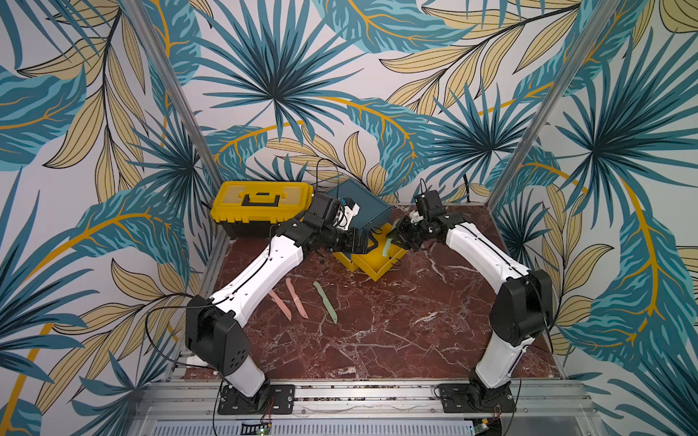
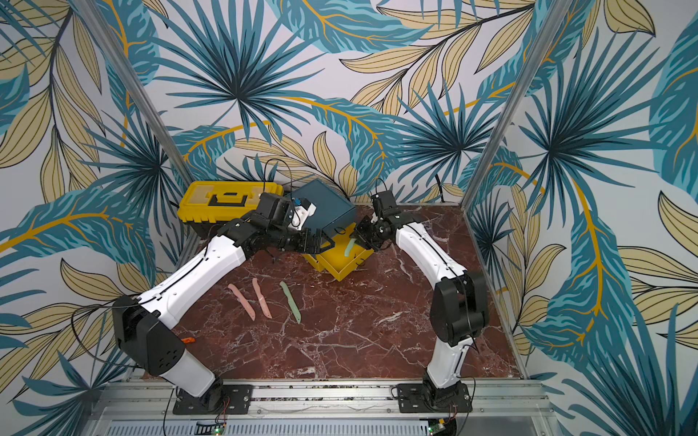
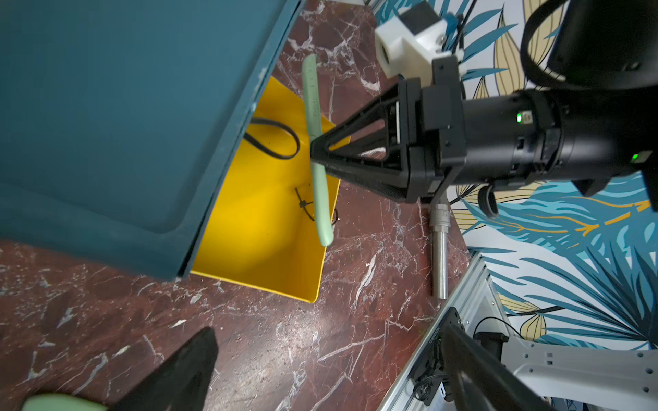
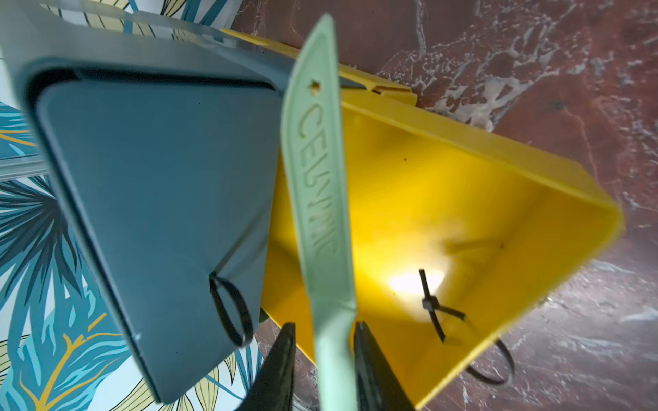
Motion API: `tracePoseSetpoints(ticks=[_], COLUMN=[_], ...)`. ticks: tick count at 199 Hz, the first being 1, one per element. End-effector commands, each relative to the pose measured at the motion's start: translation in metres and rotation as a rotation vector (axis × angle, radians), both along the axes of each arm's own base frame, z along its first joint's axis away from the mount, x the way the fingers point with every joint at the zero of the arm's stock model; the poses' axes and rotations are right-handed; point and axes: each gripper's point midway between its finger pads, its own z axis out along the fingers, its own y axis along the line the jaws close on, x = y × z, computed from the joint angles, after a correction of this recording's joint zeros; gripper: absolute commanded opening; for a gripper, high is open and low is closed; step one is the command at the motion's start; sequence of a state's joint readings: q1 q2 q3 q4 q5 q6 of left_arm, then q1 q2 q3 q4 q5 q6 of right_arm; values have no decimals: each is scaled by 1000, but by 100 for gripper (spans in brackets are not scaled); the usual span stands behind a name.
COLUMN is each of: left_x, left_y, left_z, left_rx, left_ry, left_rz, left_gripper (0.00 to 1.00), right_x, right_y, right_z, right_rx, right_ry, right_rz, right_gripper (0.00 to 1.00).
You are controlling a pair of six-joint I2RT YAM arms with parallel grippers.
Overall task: Place the fruit knives into the drawer by color
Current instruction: Place the fruit knife in the drawer, then pick up the fruit knife from the center of the board.
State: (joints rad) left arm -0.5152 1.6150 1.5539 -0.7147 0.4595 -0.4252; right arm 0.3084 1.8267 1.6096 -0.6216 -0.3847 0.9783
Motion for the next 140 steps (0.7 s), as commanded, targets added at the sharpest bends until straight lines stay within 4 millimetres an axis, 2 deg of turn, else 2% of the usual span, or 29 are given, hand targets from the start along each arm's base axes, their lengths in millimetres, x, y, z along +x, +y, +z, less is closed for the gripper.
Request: tracePoseSetpoints(ticks=[1,19,36,68,82,120,140], left_x=[-12,-21,-31,-49,-51,-53,-57], left_y=[15,25,42,61,71,98,105], left_z=[-1,-14,-36,-78,-99,-141,-162], left_rx=[19,51,114,237,311,462,454], left_ry=[24,75,156,282,347,474,532], left_rz=[42,92,172,297,371,587,677], left_gripper=[100,100,100,100,100,100,100], right_x=[2,1,-3,-24,-38,-86,-115], right_y=[8,8,6,6,5,18,27], right_z=[8,17,30,57,63,86,85], right_rx=[29,36,37,45,48,129,161], right_ry=[-22,-59,-105,-196,-215,-298,-304], right_rz=[21,25,35,87,122,283,378], right_gripper=[43,47,47,51,53,67,74])
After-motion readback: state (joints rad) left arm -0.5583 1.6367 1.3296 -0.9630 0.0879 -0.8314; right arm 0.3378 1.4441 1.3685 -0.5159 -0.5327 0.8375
